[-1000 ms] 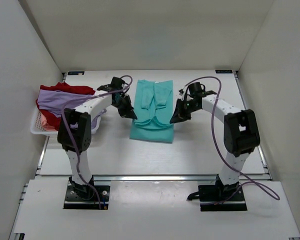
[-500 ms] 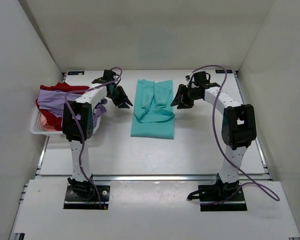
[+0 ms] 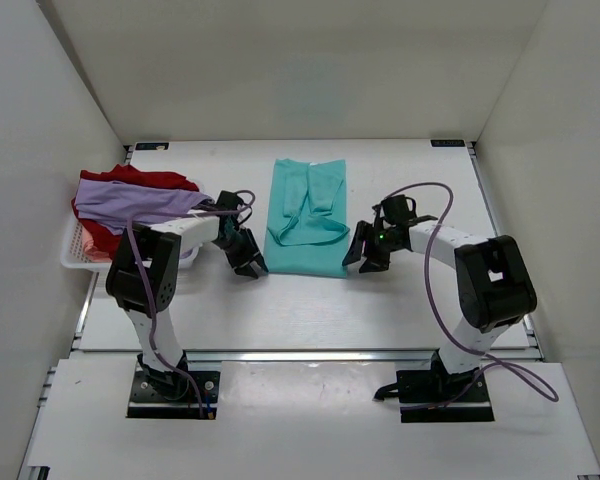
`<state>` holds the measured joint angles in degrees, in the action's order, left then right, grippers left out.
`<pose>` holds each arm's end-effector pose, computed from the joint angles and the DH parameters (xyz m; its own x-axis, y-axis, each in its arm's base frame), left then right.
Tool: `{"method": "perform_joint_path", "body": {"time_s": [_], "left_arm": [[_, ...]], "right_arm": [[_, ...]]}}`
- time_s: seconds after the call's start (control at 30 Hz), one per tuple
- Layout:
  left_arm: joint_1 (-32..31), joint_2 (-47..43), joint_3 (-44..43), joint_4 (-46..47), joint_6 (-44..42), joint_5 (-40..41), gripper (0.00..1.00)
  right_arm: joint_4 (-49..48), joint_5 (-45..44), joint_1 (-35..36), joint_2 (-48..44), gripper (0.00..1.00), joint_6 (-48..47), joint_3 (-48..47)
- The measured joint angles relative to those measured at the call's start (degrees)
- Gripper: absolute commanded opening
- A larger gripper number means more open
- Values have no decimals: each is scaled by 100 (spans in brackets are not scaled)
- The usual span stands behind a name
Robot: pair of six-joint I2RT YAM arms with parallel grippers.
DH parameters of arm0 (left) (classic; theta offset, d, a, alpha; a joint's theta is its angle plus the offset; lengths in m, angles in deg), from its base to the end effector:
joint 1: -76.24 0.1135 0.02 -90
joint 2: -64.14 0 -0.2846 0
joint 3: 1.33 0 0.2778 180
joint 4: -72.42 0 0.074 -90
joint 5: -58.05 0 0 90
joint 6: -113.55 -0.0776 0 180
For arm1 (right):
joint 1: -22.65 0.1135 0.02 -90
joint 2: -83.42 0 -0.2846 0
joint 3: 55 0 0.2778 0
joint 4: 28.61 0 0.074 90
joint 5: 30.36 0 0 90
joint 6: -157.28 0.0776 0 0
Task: Fold and stack the t-shirts
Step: Grab one side of the 2/3 rectangular tshirt with both arms, then fold the long partially folded tshirt into a neat square
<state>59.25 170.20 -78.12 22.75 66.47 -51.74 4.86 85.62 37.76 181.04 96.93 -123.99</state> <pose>0.3455 -0.1330 0.1069 -0.9169 -0.3899 0.0858 -0.3923 0.8404 -0.3740 0.3472 0.1290 0.1354 -0.9553 0.2027 -0.2151 0.0465 0.8218 0.5679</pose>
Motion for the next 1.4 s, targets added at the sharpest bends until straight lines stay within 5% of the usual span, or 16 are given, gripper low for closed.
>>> {"method": "perform_joint_path", "body": {"time_s": [0.37,0.43,0.5,0.53,0.77,1.07,1.4], "left_arm": [[-247,-138,216,542,337,243,46],[-271,-138,216,638,389,326,32],[-284,-138,256,769,435,417,10],[-297,-138,297,833,433,446,0],[-302,-348,389,811,402,437,0],[-483,-2092,234,299,372,396,0],[-879,-3814,2229,-146,673,131,0]], "right_arm": [[-804,133,352,-188,53,551,715],[-901,177,369,-98,42,599,697],[-964,229,402,57,6,616,643],[-988,214,437,149,1,627,614],[-608,229,485,140,0,634,483],[208,396,149,-1469,1,444,201],[560,844,610,-2911,0,739,2002]]}}
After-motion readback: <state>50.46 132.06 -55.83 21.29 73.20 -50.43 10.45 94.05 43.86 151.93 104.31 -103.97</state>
